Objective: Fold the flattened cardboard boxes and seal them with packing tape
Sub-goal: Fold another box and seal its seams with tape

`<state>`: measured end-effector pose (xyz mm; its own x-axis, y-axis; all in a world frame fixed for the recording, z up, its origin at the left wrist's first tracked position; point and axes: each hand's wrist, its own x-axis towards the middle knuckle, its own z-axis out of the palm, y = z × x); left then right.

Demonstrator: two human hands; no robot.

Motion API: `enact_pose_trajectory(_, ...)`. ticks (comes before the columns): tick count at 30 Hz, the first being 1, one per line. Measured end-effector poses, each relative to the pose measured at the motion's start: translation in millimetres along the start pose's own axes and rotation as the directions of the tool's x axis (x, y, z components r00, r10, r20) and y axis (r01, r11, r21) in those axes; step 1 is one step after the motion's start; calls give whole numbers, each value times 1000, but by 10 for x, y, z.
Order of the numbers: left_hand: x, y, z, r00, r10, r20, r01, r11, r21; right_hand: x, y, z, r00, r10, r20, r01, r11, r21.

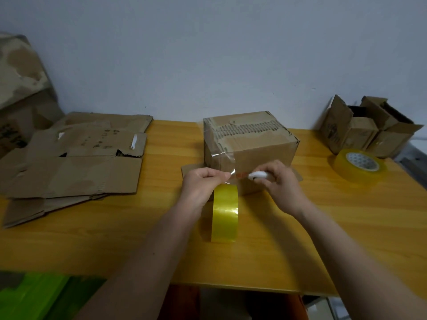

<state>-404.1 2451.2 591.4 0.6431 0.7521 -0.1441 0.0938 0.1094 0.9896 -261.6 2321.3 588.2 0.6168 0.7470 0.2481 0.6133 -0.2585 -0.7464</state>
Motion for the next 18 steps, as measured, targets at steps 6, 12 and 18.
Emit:
enact_pose_trajectory(6,0,4,-14,1000,12,-10,-11,1000,24,-191,438,58,945,276,174,-261,959,-108)
enact_pose_trajectory(12,31,-25,-61,999,7,32,-9,999,41,-66,102,-14,998,-29,-65,3,932,-361)
enact_pose_trajectory(18,45,-34,-123,995,-19,100,15,999,35,532,-630,8,907,-390,158,421,844,-333)
